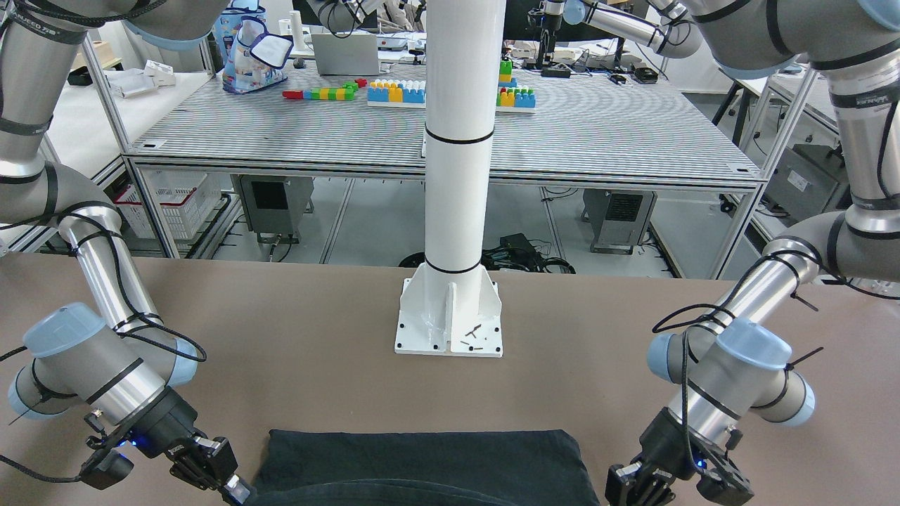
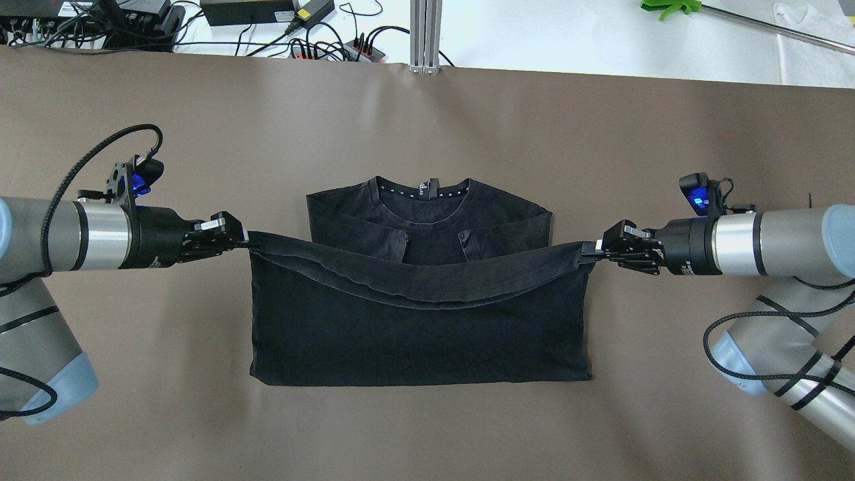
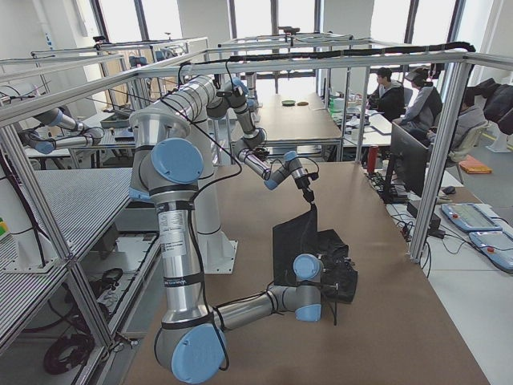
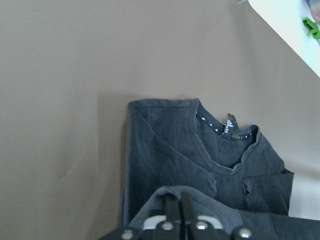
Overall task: Fold clothes
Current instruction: 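Lower the folded hem onto the shirt near the collar with both grippers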
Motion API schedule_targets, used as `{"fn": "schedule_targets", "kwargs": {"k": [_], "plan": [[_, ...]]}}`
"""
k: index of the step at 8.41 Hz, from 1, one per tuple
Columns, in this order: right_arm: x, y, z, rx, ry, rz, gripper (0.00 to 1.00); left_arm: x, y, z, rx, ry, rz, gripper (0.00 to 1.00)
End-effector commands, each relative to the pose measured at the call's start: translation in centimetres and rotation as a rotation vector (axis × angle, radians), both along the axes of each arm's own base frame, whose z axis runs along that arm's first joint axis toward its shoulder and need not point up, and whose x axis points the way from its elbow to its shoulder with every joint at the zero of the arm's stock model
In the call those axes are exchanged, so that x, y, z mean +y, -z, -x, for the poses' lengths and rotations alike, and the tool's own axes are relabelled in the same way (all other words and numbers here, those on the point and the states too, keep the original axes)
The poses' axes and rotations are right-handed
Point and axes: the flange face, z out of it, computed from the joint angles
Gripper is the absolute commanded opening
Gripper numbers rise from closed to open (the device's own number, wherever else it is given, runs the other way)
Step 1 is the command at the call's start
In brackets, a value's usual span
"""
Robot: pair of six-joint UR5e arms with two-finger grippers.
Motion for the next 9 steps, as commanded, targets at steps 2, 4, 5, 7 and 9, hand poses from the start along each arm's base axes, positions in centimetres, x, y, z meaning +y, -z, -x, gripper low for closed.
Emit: {"fn": "schedule_targets", "kwargs": {"k": [2,4,5,7,9], "plan": [[-2.3,-2.8,1.3,0.053,-0.073,0.025,0.0,-4.2,-2.3,-0.5,-0.058,0.035,0.018,0.0],[-2.8,-3.9,1.6,0.077,-0.076,0.019,0.0,-4.5,-2.7,-0.2,-0.066,0.041,0.022,0.0],[-3.2,-3.2,1.9,0.073,-0.081,0.017,0.0,-4.6,-2.6,-0.1,-0.065,0.044,0.021,0.0],[-3.9,-2.4,2.4,0.091,-0.082,0.034,0.0,-5.6,-3.9,0.6,-0.082,0.054,0.039,0.0],[-4.0,-2.2,2.4,0.089,-0.083,0.033,0.0,-5.7,-3.8,0.6,-0.086,0.054,0.034,0.0]]}}
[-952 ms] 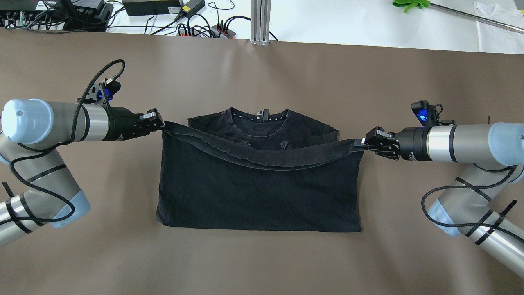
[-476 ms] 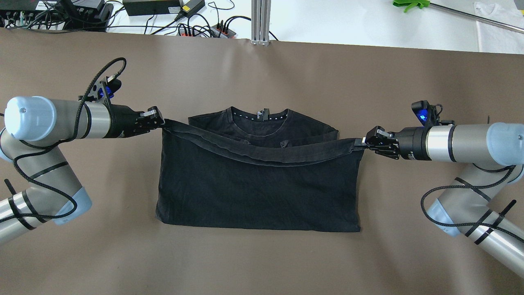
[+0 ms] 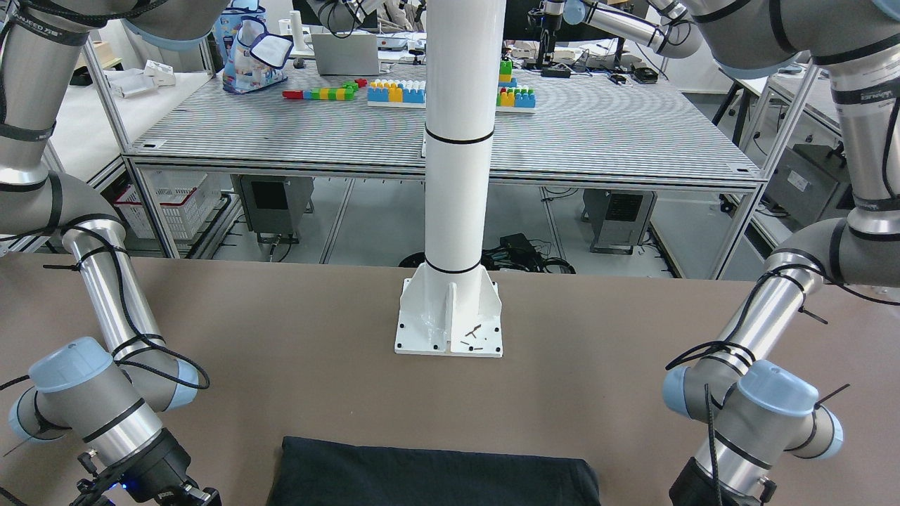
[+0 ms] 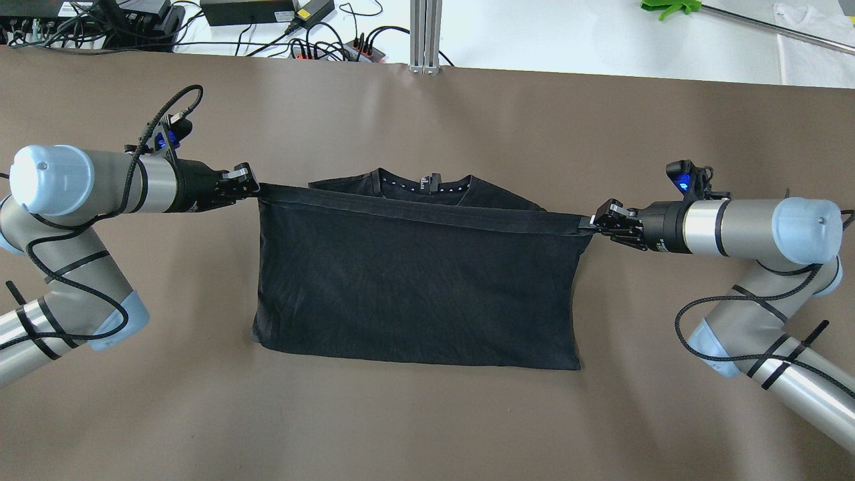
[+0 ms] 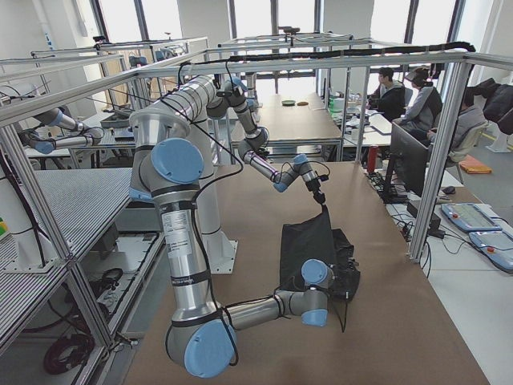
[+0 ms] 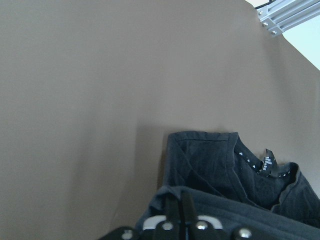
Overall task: Fold clothes
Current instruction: 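Lower the folded hem onto the shirt near the collar with both grippers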
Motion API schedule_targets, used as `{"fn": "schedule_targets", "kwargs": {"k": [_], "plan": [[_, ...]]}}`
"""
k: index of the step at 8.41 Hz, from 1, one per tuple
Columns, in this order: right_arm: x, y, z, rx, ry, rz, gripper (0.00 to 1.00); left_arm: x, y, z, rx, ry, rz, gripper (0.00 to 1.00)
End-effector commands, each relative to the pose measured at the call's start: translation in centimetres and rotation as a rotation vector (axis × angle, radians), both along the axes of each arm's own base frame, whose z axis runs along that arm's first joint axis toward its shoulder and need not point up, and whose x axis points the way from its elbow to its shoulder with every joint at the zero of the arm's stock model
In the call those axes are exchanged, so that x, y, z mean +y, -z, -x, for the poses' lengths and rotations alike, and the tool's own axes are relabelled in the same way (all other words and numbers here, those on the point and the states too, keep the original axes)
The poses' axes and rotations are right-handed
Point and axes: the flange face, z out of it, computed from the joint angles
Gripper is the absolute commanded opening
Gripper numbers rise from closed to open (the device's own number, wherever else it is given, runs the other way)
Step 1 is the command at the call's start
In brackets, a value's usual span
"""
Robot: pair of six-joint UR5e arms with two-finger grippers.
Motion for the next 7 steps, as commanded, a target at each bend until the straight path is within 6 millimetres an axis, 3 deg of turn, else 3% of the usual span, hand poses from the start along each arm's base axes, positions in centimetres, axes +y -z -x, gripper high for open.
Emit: {"fn": "schedule_targets", "kwargs": {"k": [1,4,7], "plan": [[-0.5,1.2,0.3,-0.009,-0.002,-0.006,0.0,-0.5,0.6,0.0,0.004,0.003,-0.006,0.0],[-1.2,1.6,0.4,0.008,-0.009,0.012,0.0,-1.3,2.8,-0.7,0.007,0.008,0.002,0.0],[-1.8,1.7,0.0,0.015,-0.02,0.021,0.0,-2.0,2.9,-0.3,-0.002,0.023,0.008,0.0]]}}
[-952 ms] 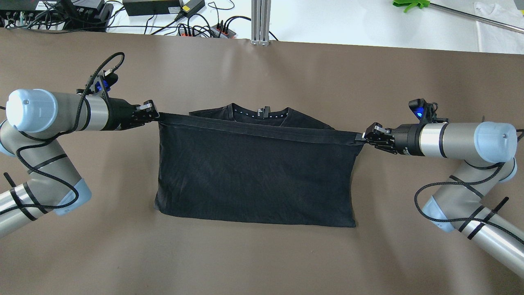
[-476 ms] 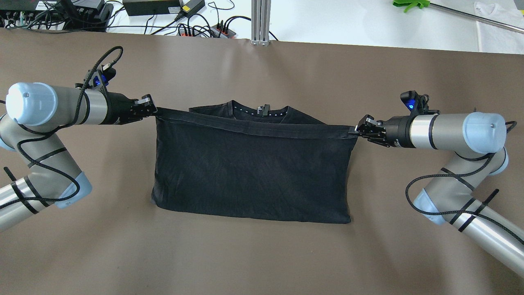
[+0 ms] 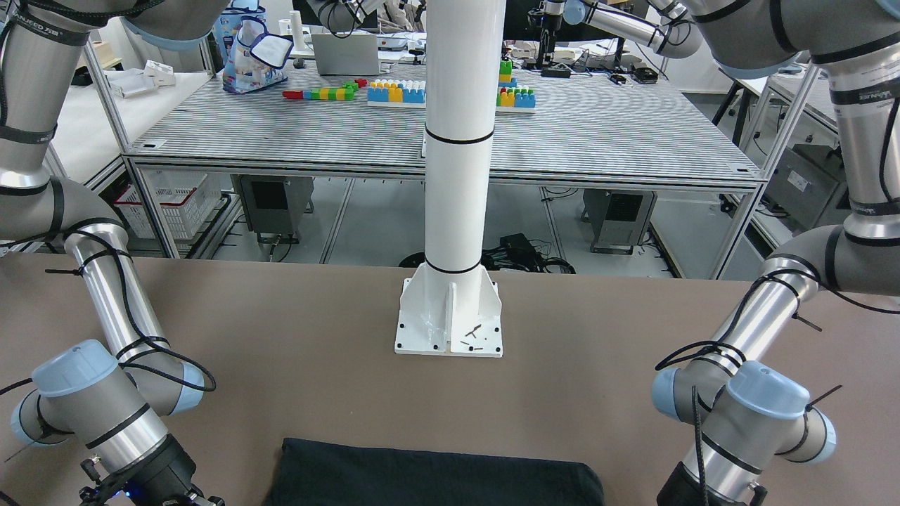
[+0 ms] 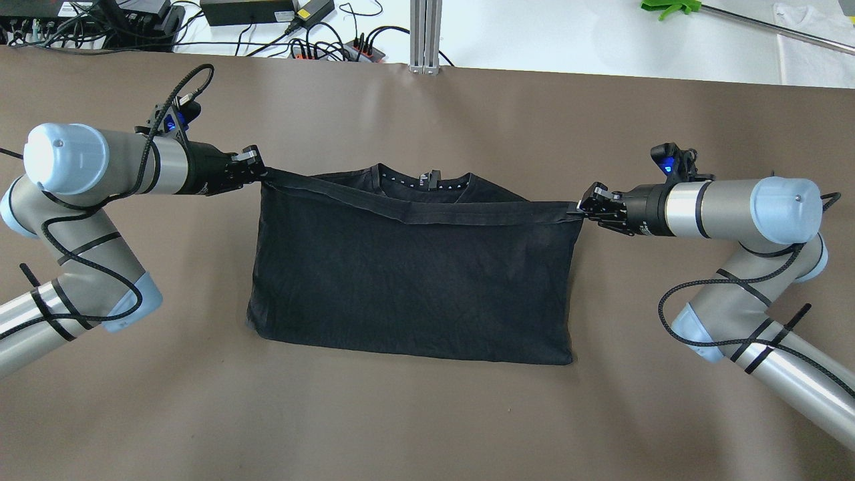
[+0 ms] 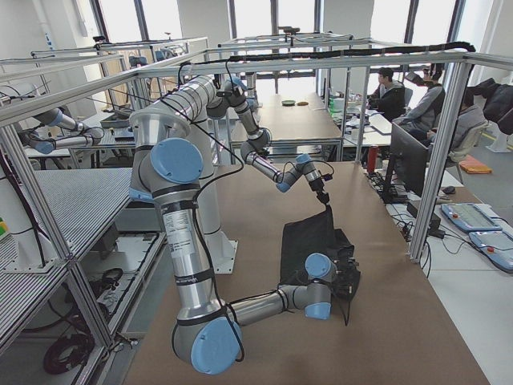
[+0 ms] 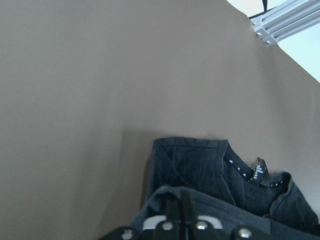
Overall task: Fold clothes
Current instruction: 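Lower the folded hem onto the shirt near the collar with both grippers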
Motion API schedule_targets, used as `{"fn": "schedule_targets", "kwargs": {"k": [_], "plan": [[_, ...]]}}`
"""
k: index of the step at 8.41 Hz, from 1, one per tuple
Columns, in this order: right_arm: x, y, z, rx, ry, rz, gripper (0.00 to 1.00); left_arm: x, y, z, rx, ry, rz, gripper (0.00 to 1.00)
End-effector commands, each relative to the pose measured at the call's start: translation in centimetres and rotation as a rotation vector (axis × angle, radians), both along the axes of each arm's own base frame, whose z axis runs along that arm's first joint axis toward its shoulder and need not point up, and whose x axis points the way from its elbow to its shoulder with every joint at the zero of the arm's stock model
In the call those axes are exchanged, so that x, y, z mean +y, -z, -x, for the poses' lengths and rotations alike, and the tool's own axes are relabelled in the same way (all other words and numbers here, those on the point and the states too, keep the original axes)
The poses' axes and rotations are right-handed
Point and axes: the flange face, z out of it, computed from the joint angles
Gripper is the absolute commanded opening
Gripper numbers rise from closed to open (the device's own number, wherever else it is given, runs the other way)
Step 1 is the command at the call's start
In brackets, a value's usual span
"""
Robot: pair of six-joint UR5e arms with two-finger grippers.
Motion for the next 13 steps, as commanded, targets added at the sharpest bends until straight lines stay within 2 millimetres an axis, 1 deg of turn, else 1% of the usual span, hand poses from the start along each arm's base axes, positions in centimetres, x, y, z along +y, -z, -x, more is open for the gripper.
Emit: {"fn": "schedule_targets", "kwargs": {"k": [1,3,5,7,10,11,13], "plan": [[-0.6,0.2,-0.3,0.012,-0.016,0.013,0.0,-0.7,-0.3,0.4,-0.009,0.014,0.008,0.0],[-1.2,0.2,-0.4,0.028,-0.048,0.021,0.0,-0.9,-0.5,0.4,-0.013,0.015,0.01,0.0],[-1.4,0.1,-0.5,0.03,-0.051,0.024,0.0,-1.3,-0.8,0.6,-0.02,0.021,0.014,0.0],[-1.8,-0.6,-0.6,0.046,-0.071,0.036,0.0,-2.1,-1.3,0.6,-0.032,0.027,0.021,0.0],[-2.1,-0.7,-1.1,0.048,-0.081,0.039,0.0,-2.2,-1.0,0.5,-0.03,0.027,0.019,0.0],[-2.2,-0.5,-1.1,0.048,-0.083,0.042,0.0,-2.2,-0.6,0.4,-0.026,0.026,0.014,0.0],[-2.8,2.0,-0.5,0.012,-0.083,0.029,0.0,-2.3,0.5,0.2,-0.01,0.018,0.008,0.0]]}}
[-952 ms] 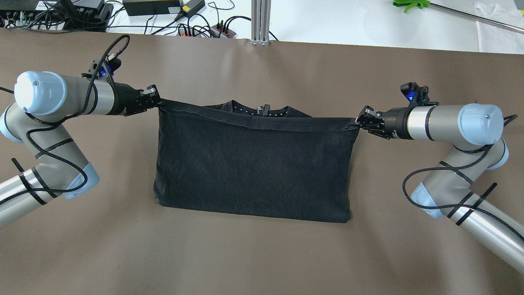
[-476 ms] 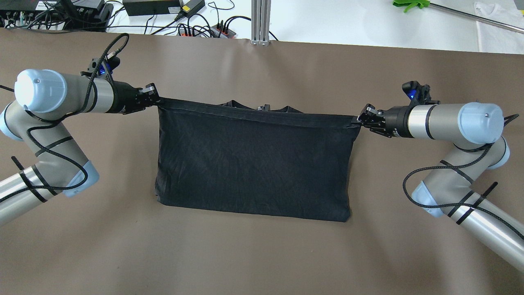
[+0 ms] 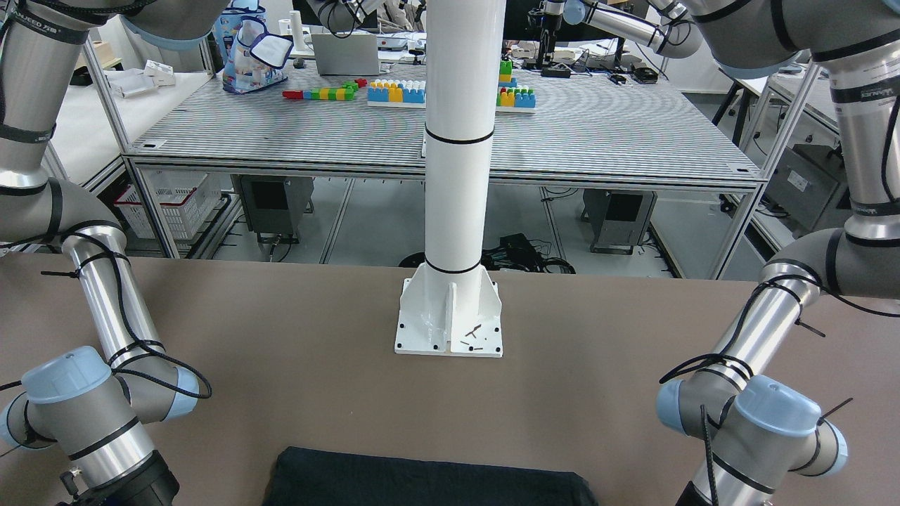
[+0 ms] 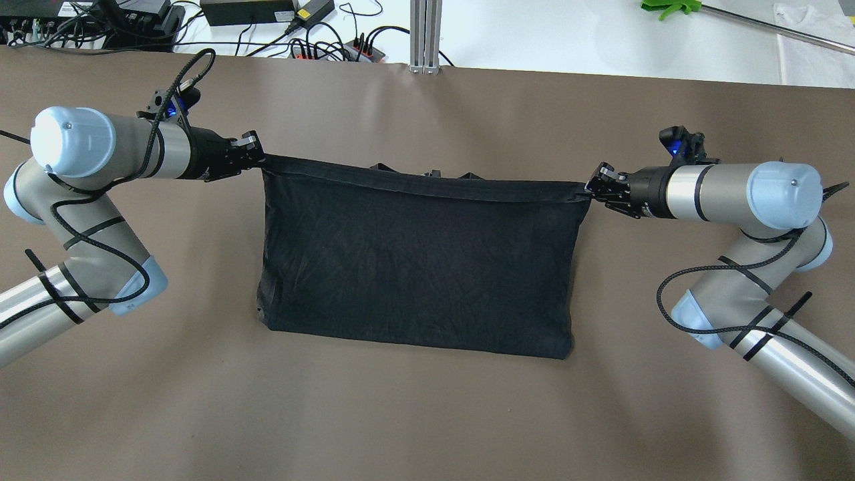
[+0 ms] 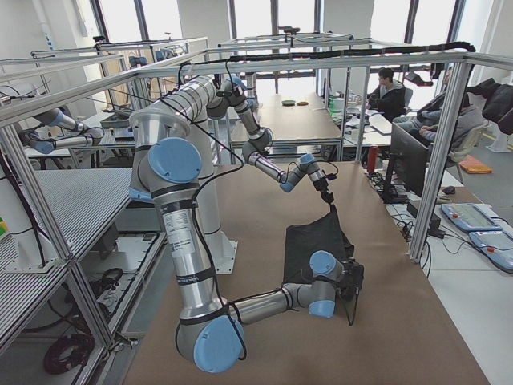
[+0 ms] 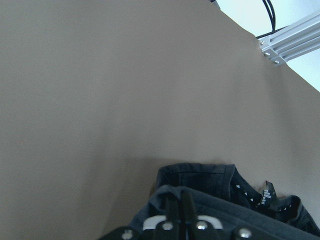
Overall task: Fold clothes
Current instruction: 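Lower the folded hem onto the shirt near the collar with both grippers, then open both grippers and draw them back from the folded shirt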
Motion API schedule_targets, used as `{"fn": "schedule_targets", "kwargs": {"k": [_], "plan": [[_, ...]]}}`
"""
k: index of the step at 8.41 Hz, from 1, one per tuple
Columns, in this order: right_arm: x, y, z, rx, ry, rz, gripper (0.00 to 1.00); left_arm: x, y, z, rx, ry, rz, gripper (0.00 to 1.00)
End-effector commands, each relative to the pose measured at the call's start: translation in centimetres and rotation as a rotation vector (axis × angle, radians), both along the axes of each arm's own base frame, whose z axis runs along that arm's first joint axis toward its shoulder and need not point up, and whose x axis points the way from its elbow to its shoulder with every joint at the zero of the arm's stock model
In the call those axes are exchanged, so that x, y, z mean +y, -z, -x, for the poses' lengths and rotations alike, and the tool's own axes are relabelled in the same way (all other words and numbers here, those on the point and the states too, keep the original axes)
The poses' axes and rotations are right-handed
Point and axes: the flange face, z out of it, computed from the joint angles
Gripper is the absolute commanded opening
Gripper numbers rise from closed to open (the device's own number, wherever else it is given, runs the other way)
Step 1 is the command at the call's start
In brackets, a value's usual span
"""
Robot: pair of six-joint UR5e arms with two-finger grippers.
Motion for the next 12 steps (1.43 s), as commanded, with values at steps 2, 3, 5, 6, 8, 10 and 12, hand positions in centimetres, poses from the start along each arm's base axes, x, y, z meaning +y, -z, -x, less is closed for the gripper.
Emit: {"fn": "schedule_targets", "kwargs": {"k": [2,3,5,6,8,10,12], "plan": [[-0.3,2.3,0.3,-0.029,0.003,-0.019,0.0,0.3,1.6,-0.3,0.028,-0.009,-0.008,0.0],[-0.3,2.3,0.4,-0.029,0.004,-0.021,0.06,0.3,1.6,-0.4,0.028,-0.01,-0.008,0.0],[-0.2,2.4,0.4,-0.03,0.005,-0.024,0.93,0.3,1.2,-0.5,0.022,0.002,-0.013,0.93],[-0.2,2.5,0.4,-0.034,0.004,-0.023,0.94,0.3,1.2,-0.4,0.02,0.004,-0.018,1.0],[-0.1,1.9,0.2,-0.024,0.01,-0.019,0.94,0.1,0.5,-0.2,0.007,0.006,-0.015,1.0],[1.8,1.1,0.1,-0.027,0.061,0.001,0.94,-0.3,1.1,0.3,0.01,0.03,-0.025,1.0],[6.0,-1.2,0.9,-0.026,0.195,0.045,0.94,-0.3,1.3,0.4,0.009,0.041,-0.03,1.0]]}}
